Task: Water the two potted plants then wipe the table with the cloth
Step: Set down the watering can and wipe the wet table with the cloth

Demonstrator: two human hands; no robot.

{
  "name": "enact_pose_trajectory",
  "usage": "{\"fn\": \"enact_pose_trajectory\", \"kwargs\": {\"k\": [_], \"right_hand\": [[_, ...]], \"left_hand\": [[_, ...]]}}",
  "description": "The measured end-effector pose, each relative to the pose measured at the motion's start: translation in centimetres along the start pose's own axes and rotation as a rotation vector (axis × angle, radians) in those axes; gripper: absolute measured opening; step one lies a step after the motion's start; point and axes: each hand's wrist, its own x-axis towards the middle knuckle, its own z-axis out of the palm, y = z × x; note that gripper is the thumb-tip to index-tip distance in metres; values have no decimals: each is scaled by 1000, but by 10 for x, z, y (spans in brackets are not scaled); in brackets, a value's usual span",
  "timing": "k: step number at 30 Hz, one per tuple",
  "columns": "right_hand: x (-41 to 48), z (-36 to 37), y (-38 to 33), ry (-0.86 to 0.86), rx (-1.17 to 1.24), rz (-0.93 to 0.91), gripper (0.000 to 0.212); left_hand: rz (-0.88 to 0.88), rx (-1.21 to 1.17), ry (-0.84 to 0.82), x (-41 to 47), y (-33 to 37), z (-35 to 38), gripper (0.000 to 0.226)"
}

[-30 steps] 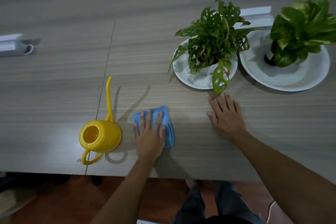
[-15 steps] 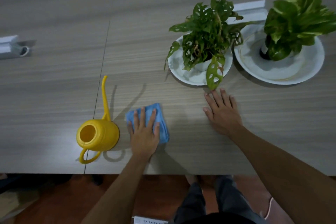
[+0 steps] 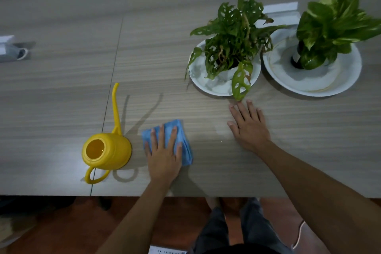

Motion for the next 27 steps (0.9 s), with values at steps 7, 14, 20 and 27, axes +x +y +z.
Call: {"fn": "enact_pose_trajectory", "kwargs": {"k": [7, 14, 20, 27], "right_hand": [[0, -4, 4, -9, 5, -24, 68], [-4, -19, 45, -14, 16, 68, 60], [1, -16, 61, -14, 4, 75, 61], [2, -12, 65, 20, -5, 46, 63]], "left_hand": [[316, -91, -164, -22, 108, 9, 62], [144, 4, -64, 26, 40, 4, 59], [228, -38, -102, -54, 97, 12, 56], [230, 10, -116, 22, 101, 4, 59]]}}
